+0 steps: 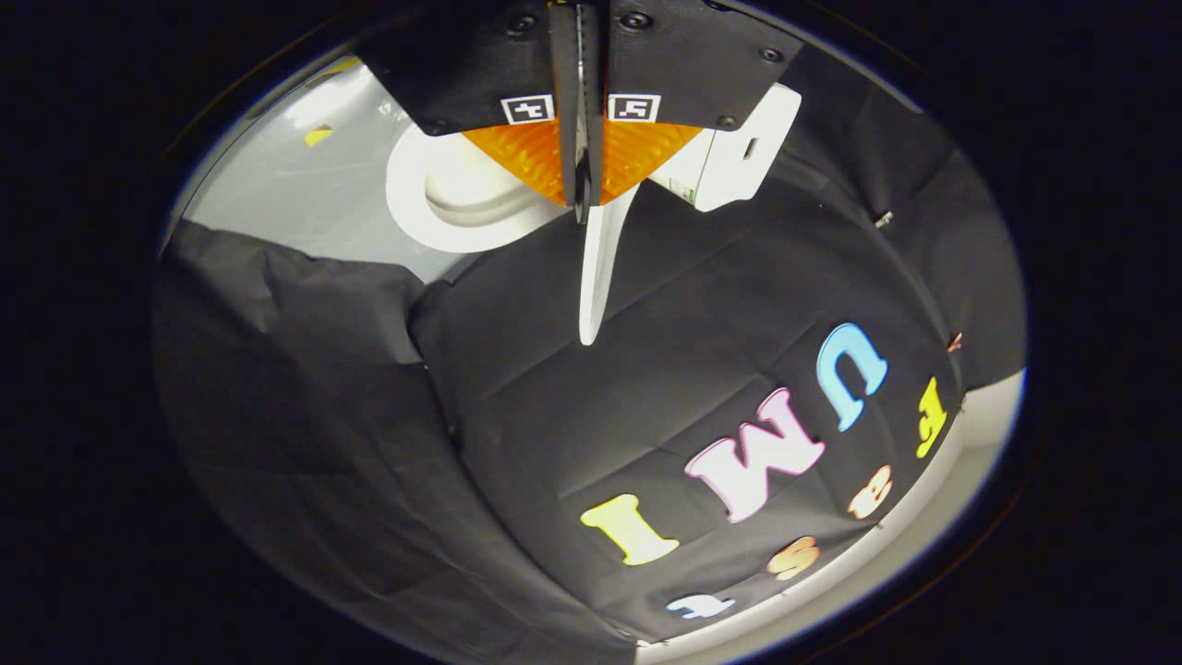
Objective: Open the toilet lid.
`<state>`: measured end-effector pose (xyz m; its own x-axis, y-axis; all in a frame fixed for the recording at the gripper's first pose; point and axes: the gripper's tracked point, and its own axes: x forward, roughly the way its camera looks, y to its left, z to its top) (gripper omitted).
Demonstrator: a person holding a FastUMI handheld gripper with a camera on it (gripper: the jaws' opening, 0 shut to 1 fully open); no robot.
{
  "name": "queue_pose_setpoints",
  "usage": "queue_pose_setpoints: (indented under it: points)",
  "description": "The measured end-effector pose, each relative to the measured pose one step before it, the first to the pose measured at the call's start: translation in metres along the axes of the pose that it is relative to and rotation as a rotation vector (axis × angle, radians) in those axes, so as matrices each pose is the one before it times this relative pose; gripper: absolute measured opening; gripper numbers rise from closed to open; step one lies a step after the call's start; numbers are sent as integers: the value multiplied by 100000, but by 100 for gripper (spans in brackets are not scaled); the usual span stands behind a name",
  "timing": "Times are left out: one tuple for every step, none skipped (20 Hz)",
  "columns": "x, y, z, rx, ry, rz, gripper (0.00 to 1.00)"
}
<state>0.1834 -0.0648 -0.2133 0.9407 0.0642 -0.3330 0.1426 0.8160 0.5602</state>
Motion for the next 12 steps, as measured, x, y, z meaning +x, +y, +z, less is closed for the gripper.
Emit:
queue_pose_setpoints:
  points:
    - [-191, 1334, 66, -2802, -396, 664, 8]
    - [-114, 1117, 113, -2626, -325, 428, 8]
    - [-231, 1116, 18, -2447, -225, 577, 9]
    - [-317, 1201, 16, -2379, -507, 872, 9]
    - [-387, 1066, -144, -2230, -699, 1181, 9]
    - [-198, 1066, 53, -2391, -616, 1285, 9]
    - [-155, 1056, -6, -2636, -437, 894, 10]
    - [101, 1206, -74, -2626, -151, 895, 10]
    - [-116, 1248, -71, -2869, 187, 643, 10]
    - [-1, 1197, 133, -2845, 89, 1059, 10]
    - [178, 1303, 58, -2630, 81, 1241, 10]
    - [135, 1335, 129, -2609, -119, 1414, 11]
